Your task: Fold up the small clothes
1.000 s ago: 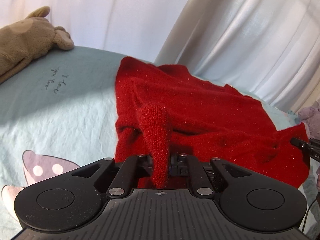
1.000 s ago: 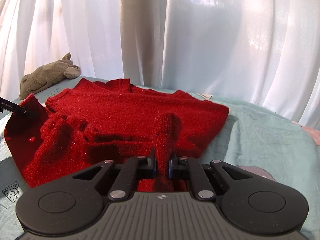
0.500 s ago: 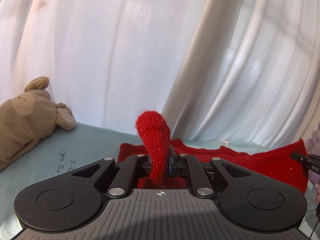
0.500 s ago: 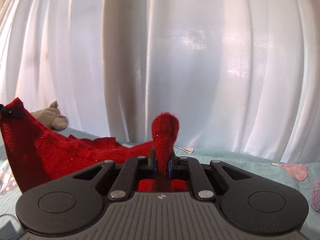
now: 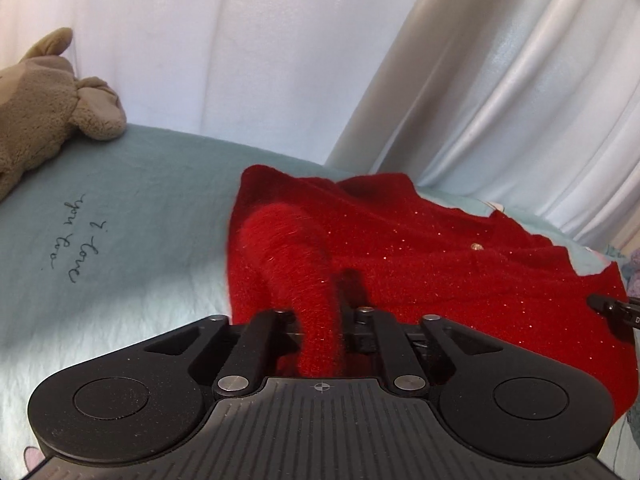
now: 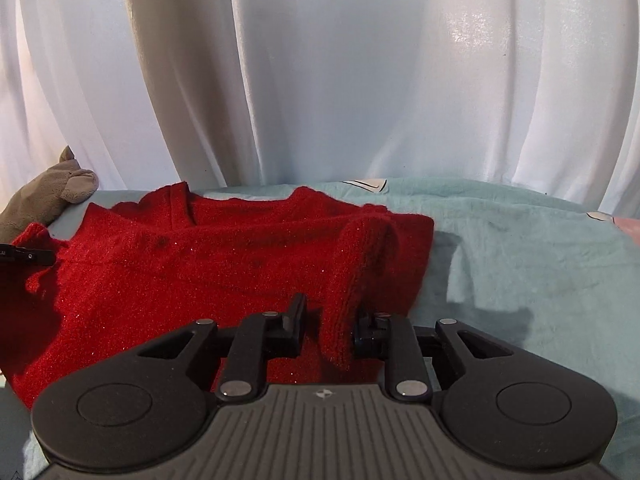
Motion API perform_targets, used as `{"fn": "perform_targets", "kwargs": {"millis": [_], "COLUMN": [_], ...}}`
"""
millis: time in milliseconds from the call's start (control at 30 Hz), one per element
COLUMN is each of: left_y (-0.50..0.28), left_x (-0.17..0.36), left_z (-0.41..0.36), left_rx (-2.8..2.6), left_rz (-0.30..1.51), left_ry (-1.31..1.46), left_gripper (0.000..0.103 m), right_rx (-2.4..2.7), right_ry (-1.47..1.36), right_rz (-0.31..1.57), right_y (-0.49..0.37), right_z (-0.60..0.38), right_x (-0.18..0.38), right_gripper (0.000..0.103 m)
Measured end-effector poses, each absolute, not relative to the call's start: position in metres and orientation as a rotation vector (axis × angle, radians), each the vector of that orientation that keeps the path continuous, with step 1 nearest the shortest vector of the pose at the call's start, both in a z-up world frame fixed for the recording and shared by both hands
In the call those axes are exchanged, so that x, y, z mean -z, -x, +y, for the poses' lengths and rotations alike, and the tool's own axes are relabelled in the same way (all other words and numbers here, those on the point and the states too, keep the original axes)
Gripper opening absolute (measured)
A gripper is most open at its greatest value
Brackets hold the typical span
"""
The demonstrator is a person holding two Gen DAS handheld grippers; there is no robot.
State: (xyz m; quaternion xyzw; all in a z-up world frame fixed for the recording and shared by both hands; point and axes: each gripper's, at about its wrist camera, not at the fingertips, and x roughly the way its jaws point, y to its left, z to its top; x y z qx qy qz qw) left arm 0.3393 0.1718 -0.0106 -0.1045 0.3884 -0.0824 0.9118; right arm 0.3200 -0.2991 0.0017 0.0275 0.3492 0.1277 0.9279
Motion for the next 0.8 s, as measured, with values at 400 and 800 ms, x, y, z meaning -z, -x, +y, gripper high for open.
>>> {"fn": "perform_targets", "kwargs": {"millis": [400, 800], "left_y": [-0.372, -0.441], "left_x": [-0.087, 0.032], "left_z": [0.146, 0.142], "left_rx": [0.111, -0.163], "left_rz": [0.526, 0.75], "left_ry": [0.056, 0.005], "left_gripper": [0.013, 0.021], "right_rx": [-0.093, 0.098], "right_ry": [0.283, 0.509], "right_rz": [0.422, 0.543], "right_y": [-0.325, -0.396], "right_z": [-0.264, -0.242], "right_x": [-0.06, 0.027], "right_gripper": [0.007, 0.008]}}
